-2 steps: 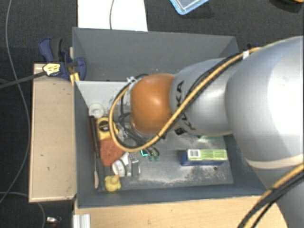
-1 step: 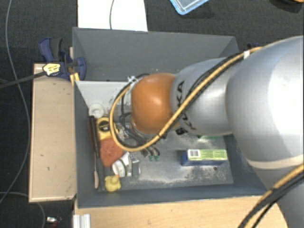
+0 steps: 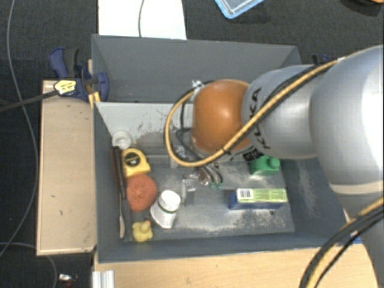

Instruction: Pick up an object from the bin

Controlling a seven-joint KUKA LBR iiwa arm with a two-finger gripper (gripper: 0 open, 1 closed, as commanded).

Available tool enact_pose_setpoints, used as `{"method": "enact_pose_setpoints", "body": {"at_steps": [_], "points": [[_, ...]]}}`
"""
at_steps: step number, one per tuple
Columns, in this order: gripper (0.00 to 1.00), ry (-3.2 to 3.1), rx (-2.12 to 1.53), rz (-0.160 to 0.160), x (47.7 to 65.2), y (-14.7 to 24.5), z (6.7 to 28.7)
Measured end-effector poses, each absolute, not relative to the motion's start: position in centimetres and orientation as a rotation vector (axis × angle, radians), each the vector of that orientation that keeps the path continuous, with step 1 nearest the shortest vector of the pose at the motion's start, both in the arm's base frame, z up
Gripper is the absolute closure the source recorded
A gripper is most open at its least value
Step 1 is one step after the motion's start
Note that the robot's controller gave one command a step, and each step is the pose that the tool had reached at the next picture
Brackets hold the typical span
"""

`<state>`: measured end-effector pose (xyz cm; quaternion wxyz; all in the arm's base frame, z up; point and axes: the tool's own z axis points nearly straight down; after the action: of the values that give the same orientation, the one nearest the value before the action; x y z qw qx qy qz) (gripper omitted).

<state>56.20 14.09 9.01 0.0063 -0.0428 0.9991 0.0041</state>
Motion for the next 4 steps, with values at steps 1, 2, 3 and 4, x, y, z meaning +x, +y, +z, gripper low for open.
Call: {"method": "enact_pose_setpoints", "body": {"at_steps": [1, 2, 3, 4], "points": [[0.00, 3.130, -0.102, 0.009, 56.9, 10.1, 8.7], [0.00, 3.132, -0.110, 0.012, 56.6, 11.3, 8.6], [0.00, 3.137, -0.101, 0.019, 56.0, 9.7, 10.2], [0.00, 3.122, -0.210, 0.009, 56.5, 6.0, 12.0]]}}
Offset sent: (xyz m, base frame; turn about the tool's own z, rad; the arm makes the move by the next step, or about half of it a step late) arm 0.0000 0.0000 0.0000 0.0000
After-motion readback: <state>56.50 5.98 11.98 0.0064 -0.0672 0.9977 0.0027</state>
